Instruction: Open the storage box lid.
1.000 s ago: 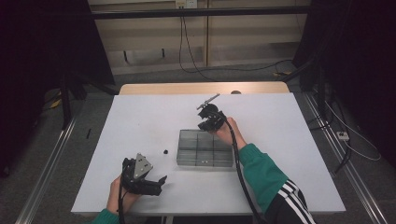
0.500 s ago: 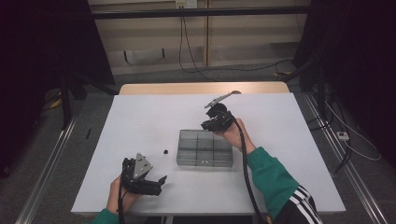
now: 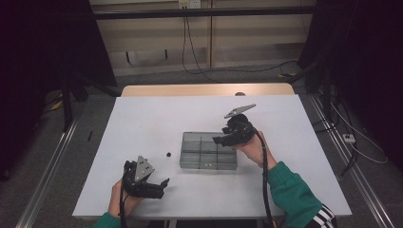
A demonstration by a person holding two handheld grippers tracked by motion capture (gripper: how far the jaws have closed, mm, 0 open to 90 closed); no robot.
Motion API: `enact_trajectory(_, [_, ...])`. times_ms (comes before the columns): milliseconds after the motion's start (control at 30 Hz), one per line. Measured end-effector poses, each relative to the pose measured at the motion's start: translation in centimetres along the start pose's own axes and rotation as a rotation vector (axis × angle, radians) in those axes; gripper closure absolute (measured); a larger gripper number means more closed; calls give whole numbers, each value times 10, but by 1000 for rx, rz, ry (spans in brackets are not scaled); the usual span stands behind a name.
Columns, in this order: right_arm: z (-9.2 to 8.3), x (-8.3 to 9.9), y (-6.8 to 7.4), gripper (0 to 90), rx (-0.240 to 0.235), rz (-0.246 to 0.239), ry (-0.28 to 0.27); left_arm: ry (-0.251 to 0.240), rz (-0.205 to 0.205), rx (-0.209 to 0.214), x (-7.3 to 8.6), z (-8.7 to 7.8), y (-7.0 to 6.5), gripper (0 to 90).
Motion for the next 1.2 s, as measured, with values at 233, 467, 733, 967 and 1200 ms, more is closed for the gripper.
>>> enact_trajectory(233, [-20,15,6,170,-24,-1,-11,-8,-1,0,0,-1,0,13])
enact_trajectory(467, [-32,33,18,42,-56,-5,-14,-5,5,1,0,-1,1,11])
enact_trajectory(733, [-29,48,37,0,-73,-33,-16,-1,4,5,1,0,-1,11])
enact_trajectory(967, [-38,55,44,0,-77,-24,-54,1,-2,2,3,0,0,11])
enact_trajectory(1200, [-48,63,57,0,-95,-22,-94,7,3,-6,3,-1,1,11])
Point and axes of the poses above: each handheld gripper's, and its own axes: z roughly forward along the jaws, x roughly out of its underside, y roughly to its left, the point moved 6 cm from there along z, roughly forward along the jaws, and after that the axes turned 6 degrees about -y, right-handed, at the moved point
